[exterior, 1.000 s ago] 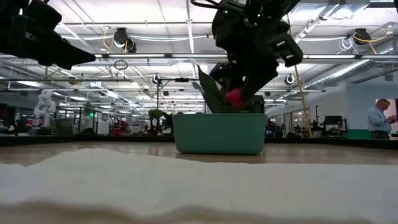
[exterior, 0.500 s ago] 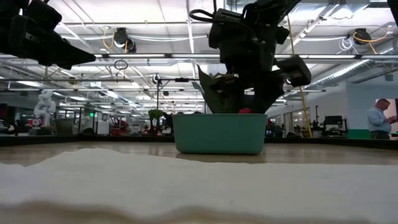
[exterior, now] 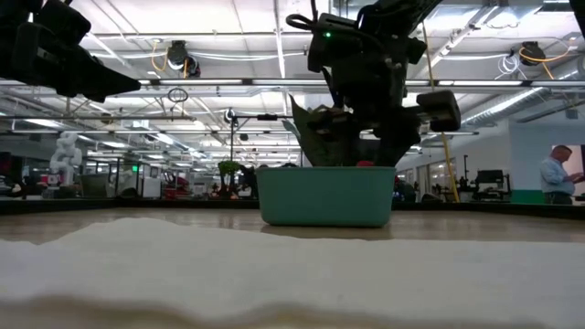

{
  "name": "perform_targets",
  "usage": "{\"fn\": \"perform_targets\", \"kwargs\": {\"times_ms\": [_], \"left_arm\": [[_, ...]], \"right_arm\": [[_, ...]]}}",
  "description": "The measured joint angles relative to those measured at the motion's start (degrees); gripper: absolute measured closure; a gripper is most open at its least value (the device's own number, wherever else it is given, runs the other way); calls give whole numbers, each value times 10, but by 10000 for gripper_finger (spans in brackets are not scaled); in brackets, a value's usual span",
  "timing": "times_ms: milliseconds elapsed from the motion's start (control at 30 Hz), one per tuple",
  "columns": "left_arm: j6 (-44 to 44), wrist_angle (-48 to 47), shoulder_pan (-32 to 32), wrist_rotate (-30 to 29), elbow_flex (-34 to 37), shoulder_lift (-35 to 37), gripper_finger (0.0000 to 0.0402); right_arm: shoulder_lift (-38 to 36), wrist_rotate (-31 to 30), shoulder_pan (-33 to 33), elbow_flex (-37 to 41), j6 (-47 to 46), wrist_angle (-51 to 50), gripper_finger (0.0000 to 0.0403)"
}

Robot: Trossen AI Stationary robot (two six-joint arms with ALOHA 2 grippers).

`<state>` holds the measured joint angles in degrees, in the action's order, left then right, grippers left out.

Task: Pick and placing Produce into tupperware
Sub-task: Put the red strawberry into the blue basket

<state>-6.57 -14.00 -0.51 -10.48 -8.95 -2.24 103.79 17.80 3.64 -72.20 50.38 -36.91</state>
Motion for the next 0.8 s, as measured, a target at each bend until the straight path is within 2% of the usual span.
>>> {"fn": "perform_targets", "kwargs": {"times_ms": [800], "left_arm": [[-4,-3,0,1,0,0,376]], "right_arm": [[14,0,1,-2,105,9,268]]}}
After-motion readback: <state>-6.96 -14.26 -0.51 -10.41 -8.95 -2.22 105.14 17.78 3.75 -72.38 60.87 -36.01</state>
